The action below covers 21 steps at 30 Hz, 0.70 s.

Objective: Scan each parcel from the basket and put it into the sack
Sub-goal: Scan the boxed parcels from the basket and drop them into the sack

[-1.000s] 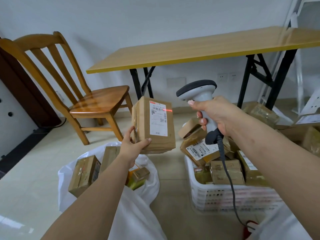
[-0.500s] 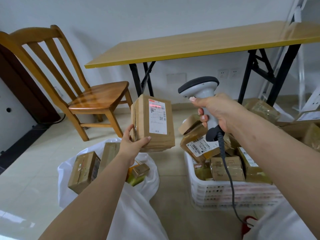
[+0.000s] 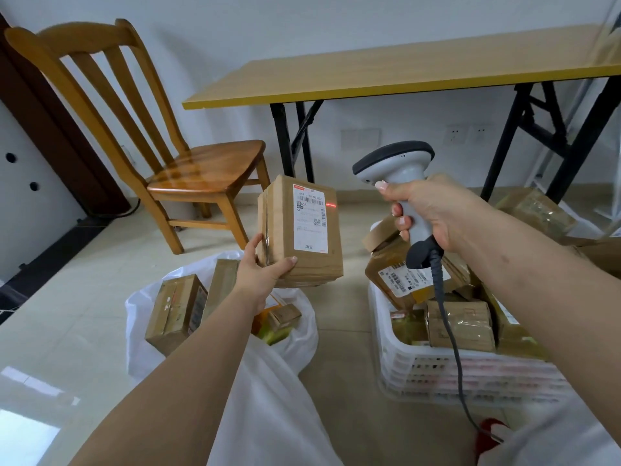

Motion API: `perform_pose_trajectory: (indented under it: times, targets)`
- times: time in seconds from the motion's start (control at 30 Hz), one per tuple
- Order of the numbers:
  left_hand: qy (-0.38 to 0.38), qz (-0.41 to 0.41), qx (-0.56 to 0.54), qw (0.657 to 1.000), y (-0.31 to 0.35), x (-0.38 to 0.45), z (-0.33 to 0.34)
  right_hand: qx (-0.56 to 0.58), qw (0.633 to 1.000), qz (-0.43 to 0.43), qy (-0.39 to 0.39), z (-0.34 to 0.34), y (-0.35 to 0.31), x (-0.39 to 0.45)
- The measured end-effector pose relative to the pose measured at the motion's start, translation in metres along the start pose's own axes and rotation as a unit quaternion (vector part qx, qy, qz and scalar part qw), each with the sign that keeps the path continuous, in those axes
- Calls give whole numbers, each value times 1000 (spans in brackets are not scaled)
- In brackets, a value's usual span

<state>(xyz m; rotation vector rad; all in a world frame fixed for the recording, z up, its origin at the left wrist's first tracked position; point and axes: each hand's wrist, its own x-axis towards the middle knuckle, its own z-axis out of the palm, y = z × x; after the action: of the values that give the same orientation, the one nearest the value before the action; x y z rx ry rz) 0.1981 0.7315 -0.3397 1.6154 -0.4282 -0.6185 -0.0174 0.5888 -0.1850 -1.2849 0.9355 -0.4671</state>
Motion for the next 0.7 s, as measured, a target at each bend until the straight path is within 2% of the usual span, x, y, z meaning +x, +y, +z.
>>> perform_pose_trajectory:
  times: [0.27,0.5,0.7]
  targets:
    - [63,12,14,998,4,0,-33,13,999,30,-27,27,10,24]
    - [179,27,46,982,17,0,-95,18,994,80,-72,71,39,55]
    - [288,-8,48,956,0,-5,-134,-3,984,159,-78,110,83,91]
